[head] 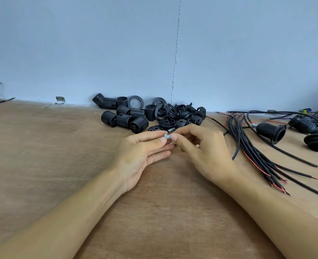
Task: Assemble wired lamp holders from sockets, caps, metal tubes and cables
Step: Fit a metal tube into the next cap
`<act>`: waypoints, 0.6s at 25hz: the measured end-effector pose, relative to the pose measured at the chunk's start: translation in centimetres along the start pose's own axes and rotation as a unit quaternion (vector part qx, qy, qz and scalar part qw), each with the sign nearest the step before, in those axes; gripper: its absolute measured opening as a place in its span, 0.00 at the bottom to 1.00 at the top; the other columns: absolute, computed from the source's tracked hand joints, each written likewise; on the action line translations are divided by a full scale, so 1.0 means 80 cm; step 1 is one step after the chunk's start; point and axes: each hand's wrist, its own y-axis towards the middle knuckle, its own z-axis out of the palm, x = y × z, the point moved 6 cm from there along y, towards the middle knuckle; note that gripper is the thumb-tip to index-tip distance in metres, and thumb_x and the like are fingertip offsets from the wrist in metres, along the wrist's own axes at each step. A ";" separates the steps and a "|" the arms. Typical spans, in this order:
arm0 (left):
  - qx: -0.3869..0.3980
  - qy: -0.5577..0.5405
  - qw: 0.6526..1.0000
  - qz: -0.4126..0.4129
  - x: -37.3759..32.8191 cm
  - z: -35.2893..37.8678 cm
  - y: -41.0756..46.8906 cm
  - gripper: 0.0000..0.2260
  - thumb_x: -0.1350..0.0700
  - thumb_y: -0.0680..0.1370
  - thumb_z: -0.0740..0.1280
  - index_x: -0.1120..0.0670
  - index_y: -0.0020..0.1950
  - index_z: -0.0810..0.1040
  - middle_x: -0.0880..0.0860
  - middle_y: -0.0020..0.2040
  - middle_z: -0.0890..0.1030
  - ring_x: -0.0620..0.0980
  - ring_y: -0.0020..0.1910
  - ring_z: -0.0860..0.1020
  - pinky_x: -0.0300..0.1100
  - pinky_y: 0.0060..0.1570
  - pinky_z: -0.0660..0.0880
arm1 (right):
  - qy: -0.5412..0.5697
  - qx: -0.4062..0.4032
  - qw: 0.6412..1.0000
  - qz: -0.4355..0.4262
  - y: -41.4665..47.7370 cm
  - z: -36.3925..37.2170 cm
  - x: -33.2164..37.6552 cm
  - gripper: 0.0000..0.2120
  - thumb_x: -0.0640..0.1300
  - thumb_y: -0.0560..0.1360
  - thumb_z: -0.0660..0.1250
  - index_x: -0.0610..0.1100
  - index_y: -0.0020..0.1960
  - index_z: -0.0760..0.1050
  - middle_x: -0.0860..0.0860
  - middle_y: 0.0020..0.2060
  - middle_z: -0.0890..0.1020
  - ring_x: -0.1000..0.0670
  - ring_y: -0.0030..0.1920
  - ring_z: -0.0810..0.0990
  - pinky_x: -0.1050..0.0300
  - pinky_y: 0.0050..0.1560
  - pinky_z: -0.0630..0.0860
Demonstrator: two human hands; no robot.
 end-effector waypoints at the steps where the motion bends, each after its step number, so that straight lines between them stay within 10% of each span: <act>1: 0.003 0.008 1.000 0.007 0.000 0.001 0.000 0.12 0.65 0.74 0.72 0.63 0.58 0.84 0.61 0.53 0.87 0.58 0.52 0.87 0.42 0.46 0.83 | -0.003 0.001 1.000 0.000 0.000 -0.001 0.001 0.04 0.49 0.78 0.71 0.52 0.45 0.82 0.66 0.34 0.81 0.60 0.38 0.80 0.72 0.38 0.70; 7: 0.019 0.045 0.998 0.036 -0.002 0.005 -0.001 0.12 0.66 0.73 0.74 0.63 0.56 0.84 0.61 0.51 0.87 0.58 0.51 0.87 0.42 0.47 0.83 | -0.041 0.002 0.999 0.034 0.002 0.001 -0.012 0.22 0.57 0.81 0.63 0.46 0.33 0.77 0.50 0.26 0.77 0.51 0.29 0.74 0.67 0.31 0.66; 15: 0.034 0.051 0.998 0.022 0.001 0.010 -0.005 0.10 0.59 0.67 0.77 0.60 0.47 0.88 0.63 0.50 0.87 0.60 0.49 0.87 0.43 0.45 0.83 | -0.041 0.011 0.995 0.089 0.000 0.002 -0.024 0.33 0.67 0.81 0.47 0.46 0.33 0.75 0.57 0.27 0.79 0.55 0.32 0.78 0.58 0.37 0.73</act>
